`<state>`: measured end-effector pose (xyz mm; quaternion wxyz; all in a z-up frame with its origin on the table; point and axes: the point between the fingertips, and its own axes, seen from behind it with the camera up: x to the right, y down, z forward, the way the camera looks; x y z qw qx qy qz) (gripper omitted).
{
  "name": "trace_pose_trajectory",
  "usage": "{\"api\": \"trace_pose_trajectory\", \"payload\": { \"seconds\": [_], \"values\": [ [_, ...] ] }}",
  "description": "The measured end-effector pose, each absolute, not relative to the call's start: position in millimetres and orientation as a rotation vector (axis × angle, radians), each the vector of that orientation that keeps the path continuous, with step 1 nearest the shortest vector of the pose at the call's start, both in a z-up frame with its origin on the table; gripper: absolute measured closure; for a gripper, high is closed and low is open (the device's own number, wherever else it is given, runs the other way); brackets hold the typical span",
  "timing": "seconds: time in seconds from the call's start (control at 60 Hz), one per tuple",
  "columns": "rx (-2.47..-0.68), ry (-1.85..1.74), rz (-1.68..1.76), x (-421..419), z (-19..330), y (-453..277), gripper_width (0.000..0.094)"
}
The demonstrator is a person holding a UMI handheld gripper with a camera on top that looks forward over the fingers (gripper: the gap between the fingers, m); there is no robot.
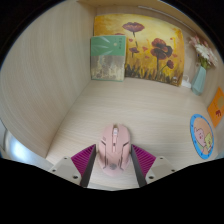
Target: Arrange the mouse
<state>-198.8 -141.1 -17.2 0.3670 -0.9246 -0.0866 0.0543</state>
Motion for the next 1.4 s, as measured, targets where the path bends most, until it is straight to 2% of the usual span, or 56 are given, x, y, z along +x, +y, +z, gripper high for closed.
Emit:
{"api": "trace_pose_trajectory", "payload": {
  "seconds": [0.083,0.133,0.183,0.367,0.517,0.55,0.633,0.883,0.967,1.017,1.083,1.167,1.267,1.4],
  "values": [
    [-2.384,-0.215,0.127,-202.6,-18.5,-129.4,0.0277],
    [-2.385,-0.206,0.094,-198.0,-19.5,-123.5,0.0392],
    [-2.394,-0.206,0.083,-199.6,-19.8,-123.9,0.0405],
    [-2.421,-0.126,0.056,-192.3,-20.0,-121.9,0.0572],
    [-2.462,-0.155,0.083,-191.3,-20.8,-122.7,0.0575],
    [-2.461,-0.182,0.105,-191.0,-11.5,-122.8,0.0575],
    [-2.407,-0.214,0.112,-174.4,29.9,-112.3,0.0572],
    [-2.083,-0.146,0.023,-53.7,231.9,-38.6,0.0574],
    [-2.021,-0.131,-0.026,3.3,270.5,-26.0,0.0573],
    [-2.005,-0.115,-0.057,36.5,280.5,-22.7,0.0574],
    [-2.010,-0.086,-0.074,77.5,276.6,-22.5,0.0574],
    [-2.067,-0.053,-0.109,125.9,245.0,-28.3,0.0576],
    [-2.164,-0.018,-0.148,168.4,193.0,-40.1,0.0575],
    [-2.288,0.010,-0.136,192.2,106.3,-53.2,0.0576]
  ]
}}
